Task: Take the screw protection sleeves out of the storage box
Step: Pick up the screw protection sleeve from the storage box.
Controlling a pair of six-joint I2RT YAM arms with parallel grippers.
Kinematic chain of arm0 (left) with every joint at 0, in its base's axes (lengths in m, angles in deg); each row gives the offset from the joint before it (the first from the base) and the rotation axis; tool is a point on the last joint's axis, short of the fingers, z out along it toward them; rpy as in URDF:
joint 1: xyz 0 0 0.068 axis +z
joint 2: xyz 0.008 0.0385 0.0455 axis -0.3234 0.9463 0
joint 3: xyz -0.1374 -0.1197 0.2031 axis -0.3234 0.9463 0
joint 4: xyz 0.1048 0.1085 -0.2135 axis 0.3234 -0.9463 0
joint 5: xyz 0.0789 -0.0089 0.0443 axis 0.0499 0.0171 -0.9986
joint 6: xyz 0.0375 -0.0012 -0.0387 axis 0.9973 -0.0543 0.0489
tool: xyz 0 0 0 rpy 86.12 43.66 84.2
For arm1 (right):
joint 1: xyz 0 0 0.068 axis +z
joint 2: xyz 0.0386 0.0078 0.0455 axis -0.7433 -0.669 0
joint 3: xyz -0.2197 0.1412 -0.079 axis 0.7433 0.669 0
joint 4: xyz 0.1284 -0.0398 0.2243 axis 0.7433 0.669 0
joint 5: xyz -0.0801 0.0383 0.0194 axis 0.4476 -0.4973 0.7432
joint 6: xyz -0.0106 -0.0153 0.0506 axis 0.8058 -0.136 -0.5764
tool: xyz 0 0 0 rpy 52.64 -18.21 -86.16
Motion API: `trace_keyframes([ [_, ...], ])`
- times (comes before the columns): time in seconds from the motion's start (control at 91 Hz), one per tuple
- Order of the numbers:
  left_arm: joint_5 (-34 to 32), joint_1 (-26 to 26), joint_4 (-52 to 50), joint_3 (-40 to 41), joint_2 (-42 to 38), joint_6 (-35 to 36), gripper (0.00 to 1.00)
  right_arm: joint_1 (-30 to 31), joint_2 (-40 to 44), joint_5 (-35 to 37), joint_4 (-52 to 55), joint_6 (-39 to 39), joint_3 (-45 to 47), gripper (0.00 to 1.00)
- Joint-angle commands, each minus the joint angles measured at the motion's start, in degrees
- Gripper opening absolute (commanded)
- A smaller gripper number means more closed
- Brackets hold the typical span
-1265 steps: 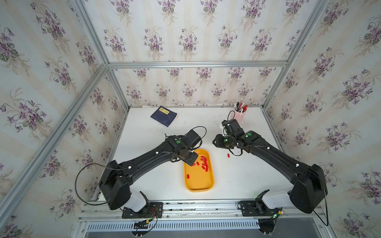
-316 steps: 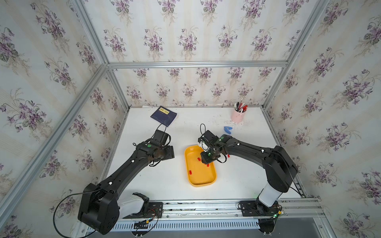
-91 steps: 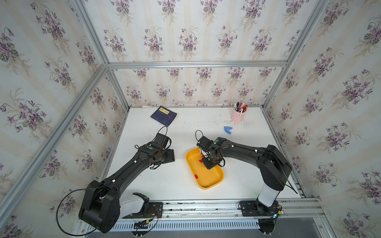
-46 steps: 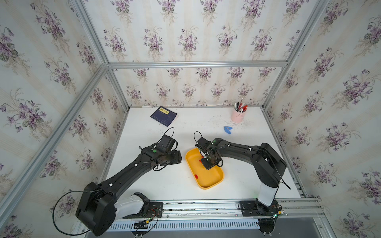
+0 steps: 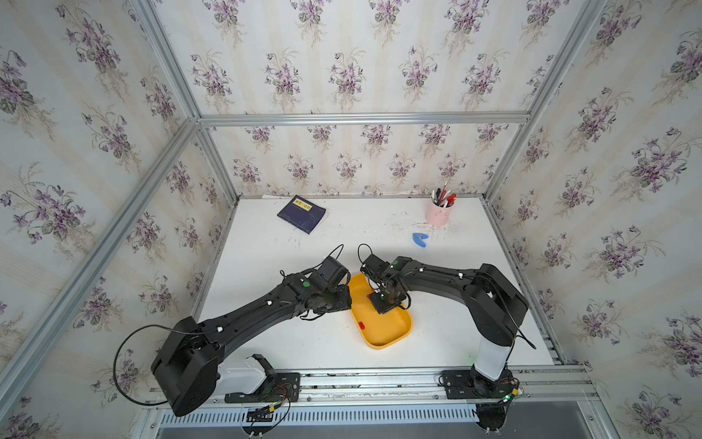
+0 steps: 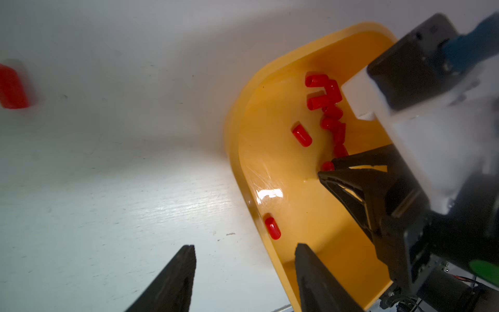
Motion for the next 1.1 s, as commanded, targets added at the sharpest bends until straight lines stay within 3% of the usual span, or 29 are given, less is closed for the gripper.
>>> trace_keyframes([
  [0.0, -1.5, -0.4, 2.3, -0.5, 1.7, -1.2, 0.63, 0.0, 0.1, -1.1, -0.2, -1.4, 0.5, 0.24],
  [0.264, -1.3, -0.6, 4.1, -1.7, 6.6, -0.7, 0.62, 0.0, 0.9, -1.1, -1.1, -3.0, 1.4, 0.24],
  [0.681, -2.2, -0.7, 2.7, -2.1, 5.8, 0.7, 0.63, -0.4, -0.4, 1.7, -1.6, -4.9, 0.2, 0.30],
  [0.945, -3.6, -0.7, 1.4, -2.3, 5.5, 1.3, 0.63, -0.6, 0.5, 0.4, -2.8, -5.1, 1.2, 0.13],
  [1.088, -4.7, -0.5, 0.3, -2.8, 3.0, 1.4, 0.64, -0.9, 3.6, -0.1, -3.7, -5.4, 0.6, 0.11],
])
